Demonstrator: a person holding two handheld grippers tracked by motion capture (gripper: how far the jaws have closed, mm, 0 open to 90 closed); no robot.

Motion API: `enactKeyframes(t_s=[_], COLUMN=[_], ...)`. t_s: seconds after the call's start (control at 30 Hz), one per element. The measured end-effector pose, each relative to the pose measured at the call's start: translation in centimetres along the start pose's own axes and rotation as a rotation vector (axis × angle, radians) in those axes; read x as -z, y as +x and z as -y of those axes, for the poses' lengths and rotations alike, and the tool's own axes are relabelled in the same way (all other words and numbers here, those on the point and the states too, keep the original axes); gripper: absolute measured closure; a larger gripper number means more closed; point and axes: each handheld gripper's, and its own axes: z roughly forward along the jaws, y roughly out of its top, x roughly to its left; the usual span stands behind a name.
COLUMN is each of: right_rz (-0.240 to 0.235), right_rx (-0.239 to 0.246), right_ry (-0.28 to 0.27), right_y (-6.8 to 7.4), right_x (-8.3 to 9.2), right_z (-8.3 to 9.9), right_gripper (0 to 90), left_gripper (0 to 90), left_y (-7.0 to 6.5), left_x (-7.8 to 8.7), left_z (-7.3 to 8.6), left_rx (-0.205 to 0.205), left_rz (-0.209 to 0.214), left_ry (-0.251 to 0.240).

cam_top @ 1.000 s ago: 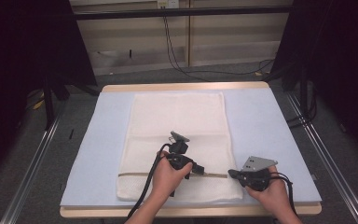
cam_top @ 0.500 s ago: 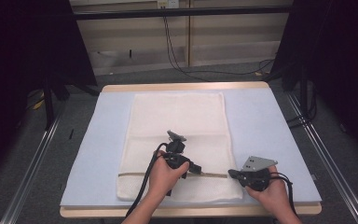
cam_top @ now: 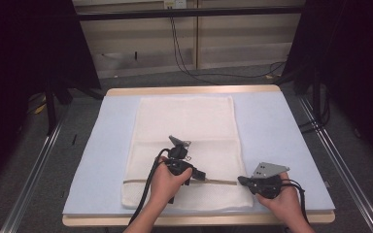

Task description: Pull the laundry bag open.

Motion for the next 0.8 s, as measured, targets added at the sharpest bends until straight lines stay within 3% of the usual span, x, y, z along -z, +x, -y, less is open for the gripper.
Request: enactKeyframes(t_s=[0.23,0.33,0.5,0.57,0.67,0.7,0.8], right_rz=[-0.002,-0.004,-0.008,-0.006,-0.005,-0.004,-0.004], right_rx=[-0.001,-0.003,-0.006,-0.003,-0.001,0.000,0.000], right_ry=[-0.001,-0.002,-0.001,0.001,0.000,0.000,0.000], right_y=[0.0,0.0,0.0,0.0,0.0,0.0,0.0], right_x=[0.0,0.0,0.0,0.0,0.0,0.0,0.0], right_z=[0.0,0.0,0.0,0.0,0.0,0.0,0.0], right_gripper=[90.0,90.0,90.0,90.0,90.0,90.0,90.0], left_gripper=[87.8,87.8,87.7,87.7,87.8,87.8,87.8], left_y=[0.2,0.4,0.7,0.8,1.1,1.0,1.1], left_x=[0.1,0.3,0.6,0.7,0.9,1.0,1.1], left_z=[0.1,0.1,0.2,0.3,0.3,0.4,0.4], left_rx=[0.012,0.010,0.018,0.018,0.025,0.023,0.031], left_rz=[0.010,-0.004,0.014,0.004,0.030,0.007,0.022], left_ry=[-0.008,-0.013,-0.013,-0.018,-0.014,-0.019,-0.024])
